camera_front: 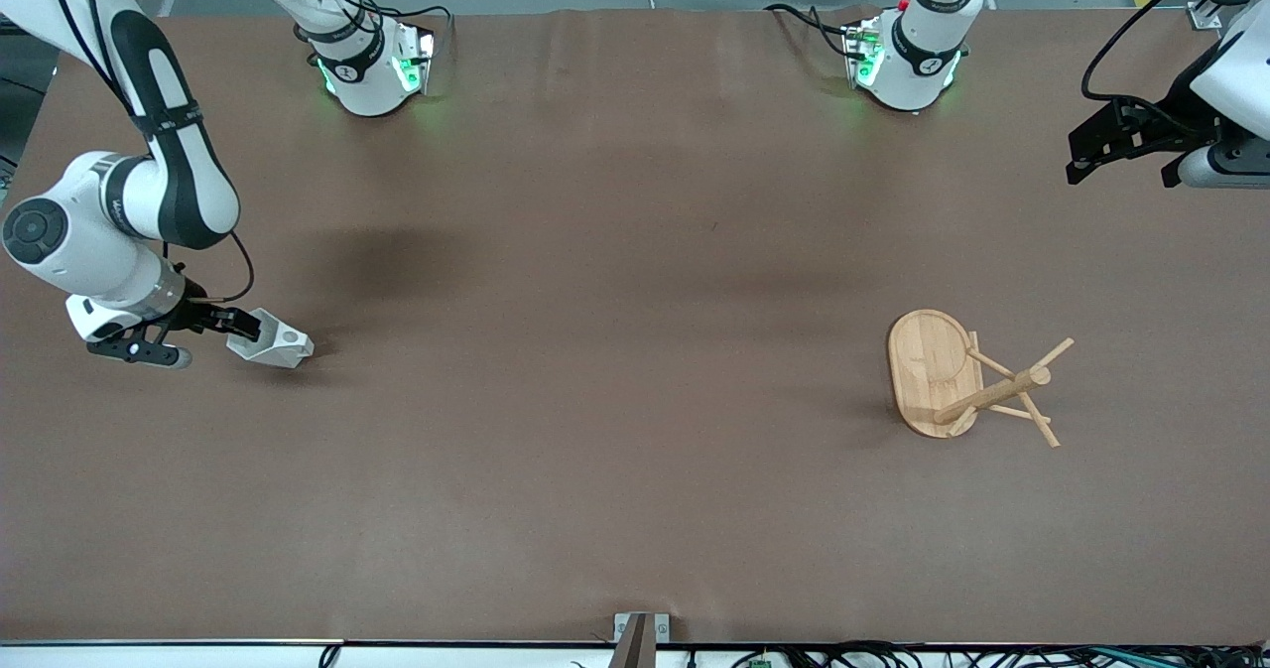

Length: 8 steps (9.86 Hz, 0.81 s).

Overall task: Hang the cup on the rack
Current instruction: 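Reach the right gripper down to the white cup and grasp it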

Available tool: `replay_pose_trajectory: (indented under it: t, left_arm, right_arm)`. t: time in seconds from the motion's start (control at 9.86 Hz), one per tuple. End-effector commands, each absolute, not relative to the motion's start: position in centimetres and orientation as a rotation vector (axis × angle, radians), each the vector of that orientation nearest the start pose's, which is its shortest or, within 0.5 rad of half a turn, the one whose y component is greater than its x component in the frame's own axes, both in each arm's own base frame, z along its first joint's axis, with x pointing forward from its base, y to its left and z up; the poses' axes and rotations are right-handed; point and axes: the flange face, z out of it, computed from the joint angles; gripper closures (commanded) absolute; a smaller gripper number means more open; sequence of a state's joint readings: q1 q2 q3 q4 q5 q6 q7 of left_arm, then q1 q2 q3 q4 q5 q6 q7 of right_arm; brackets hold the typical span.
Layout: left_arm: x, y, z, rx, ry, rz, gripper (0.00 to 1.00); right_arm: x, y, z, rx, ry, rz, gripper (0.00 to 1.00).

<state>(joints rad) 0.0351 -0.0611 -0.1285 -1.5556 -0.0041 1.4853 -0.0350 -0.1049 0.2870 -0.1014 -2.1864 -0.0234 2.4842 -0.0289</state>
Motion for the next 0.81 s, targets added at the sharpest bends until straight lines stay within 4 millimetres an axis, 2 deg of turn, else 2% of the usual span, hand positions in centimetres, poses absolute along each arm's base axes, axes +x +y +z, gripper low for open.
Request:
replay_pose_trajectory:
  t: [0.0,0.1,0.41,0.51,0.61,0.71]
  left_arm:
    - [52.7,-5.3,64.3,-3.145,0.131,0.059,0.00]
    - [52.7,-5.2,64.2,-3.147,0.127,0.062,0.00]
    - [52.8,-5.0,64.2,-3.147,0.117,0.062,0.00]
    - [52.8,-5.1,64.2,-3.150,0.118,0.062,0.00]
    - [52.9,-5.6,64.1,-3.163,0.114,0.064,0.00]
    - [53.2,-6.5,63.3,-3.189,0.132,0.089,0.00]
  right_arm:
    - [54.6,-11.5,24.7,-3.174,0.227,-0.025,0.29]
    - [54.6,-11.5,24.2,-3.174,0.226,-0.013,0.41]
    - [55.0,-11.4,23.0,-3.178,0.221,-0.052,0.69]
    - [55.1,-11.4,22.8,-3.178,0.228,-0.052,0.89]
    - [55.1,-11.5,22.8,-3.177,0.228,-0.050,0.99]
    - [55.2,-11.1,22.9,-3.179,0.209,-0.052,1.00]
